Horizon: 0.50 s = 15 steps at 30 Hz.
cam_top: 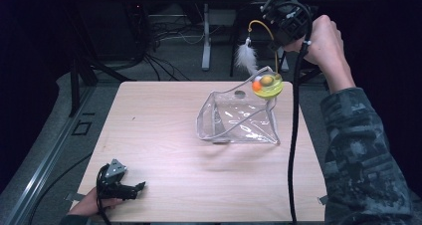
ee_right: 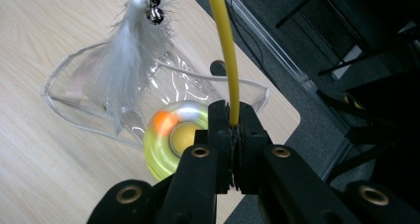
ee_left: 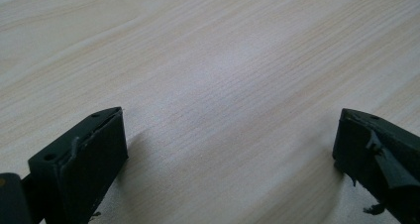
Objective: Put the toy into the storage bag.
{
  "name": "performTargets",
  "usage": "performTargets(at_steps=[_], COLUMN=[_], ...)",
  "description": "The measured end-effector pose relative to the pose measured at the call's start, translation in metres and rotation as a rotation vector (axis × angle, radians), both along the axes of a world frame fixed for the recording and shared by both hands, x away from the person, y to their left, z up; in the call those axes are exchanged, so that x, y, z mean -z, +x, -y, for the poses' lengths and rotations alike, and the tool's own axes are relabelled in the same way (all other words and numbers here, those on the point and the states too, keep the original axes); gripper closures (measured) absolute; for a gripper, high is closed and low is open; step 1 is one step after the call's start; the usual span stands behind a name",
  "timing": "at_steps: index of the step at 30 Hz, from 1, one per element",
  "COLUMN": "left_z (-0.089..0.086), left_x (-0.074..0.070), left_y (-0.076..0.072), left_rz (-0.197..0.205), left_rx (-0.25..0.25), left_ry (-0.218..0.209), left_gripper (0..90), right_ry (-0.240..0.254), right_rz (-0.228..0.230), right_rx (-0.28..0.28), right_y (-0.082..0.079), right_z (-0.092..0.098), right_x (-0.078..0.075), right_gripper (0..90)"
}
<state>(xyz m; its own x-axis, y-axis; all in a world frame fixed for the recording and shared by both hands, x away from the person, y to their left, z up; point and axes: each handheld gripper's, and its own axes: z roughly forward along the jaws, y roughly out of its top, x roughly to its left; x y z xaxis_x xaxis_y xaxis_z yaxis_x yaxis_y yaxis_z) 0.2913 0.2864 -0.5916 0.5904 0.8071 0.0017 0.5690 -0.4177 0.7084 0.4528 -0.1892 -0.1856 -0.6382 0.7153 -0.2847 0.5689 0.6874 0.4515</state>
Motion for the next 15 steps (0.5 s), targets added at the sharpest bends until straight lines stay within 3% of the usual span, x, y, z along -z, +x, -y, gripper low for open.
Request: performTargets(at_steps=[9, 15], left_z=[0.000, 0.000], left_x=[0.000, 0.000], left_y=[0.000, 0.000], left_rz=[0.000, 0.001], left_rx=[0.000, -0.001], left_ry=[-0.001, -0.001], left_gripper=[0.2, 0.2], right_ry=[0.026, 0.036], right_rz=[-0.001, -0.003], right_rx=[-0.025, -0.038], right_y=[0.010, 0.016], right_z=[-0.016, -0.027], right_x=[0.014, 0.032], right_gripper=[88.0, 88.0])
